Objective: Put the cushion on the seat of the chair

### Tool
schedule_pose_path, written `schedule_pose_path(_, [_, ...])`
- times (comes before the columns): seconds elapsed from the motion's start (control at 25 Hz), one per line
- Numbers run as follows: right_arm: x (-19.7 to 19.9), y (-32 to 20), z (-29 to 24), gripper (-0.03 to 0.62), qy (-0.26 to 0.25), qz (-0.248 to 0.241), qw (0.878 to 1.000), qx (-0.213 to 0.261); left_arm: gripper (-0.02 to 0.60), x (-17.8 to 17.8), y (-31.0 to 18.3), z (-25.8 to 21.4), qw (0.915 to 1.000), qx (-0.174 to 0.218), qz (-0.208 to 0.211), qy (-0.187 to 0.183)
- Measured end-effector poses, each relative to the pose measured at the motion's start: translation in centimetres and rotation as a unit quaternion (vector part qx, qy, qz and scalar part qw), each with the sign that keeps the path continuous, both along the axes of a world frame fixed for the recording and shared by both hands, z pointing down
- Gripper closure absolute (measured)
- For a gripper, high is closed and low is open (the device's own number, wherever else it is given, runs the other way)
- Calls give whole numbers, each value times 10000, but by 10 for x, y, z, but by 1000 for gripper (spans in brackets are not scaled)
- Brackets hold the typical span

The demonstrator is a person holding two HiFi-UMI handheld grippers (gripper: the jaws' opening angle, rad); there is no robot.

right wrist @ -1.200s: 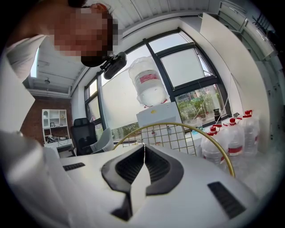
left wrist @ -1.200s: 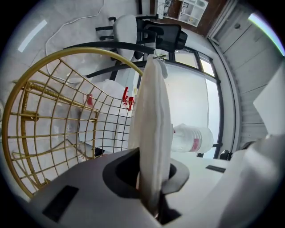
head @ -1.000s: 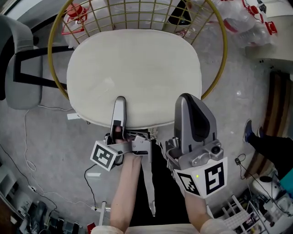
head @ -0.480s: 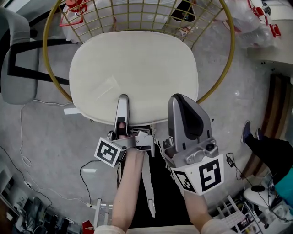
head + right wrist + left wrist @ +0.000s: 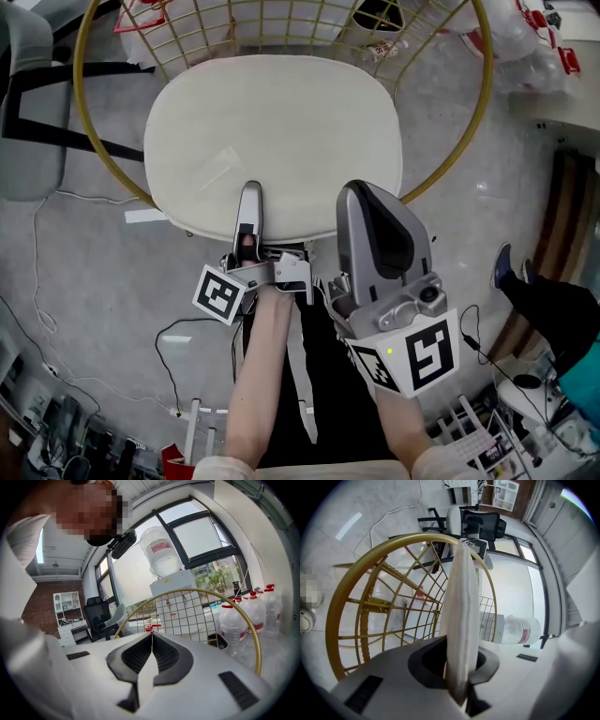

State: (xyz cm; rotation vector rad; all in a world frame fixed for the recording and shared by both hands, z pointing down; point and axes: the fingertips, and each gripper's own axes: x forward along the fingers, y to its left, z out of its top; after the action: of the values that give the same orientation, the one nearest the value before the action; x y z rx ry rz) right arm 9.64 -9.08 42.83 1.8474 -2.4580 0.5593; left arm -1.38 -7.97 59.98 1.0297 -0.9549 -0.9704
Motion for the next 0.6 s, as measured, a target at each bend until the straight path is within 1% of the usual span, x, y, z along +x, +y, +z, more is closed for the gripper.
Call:
schedule_pose_path(0.24, [3,7,10,577,-68,3,9999,-97,531,3,8,23,9995,-291,-88,-13])
schedule_pose_path(0.6, [13,7,13,577,-100,53,9998,-134,529,4,9,50,9986,-490,21,-215])
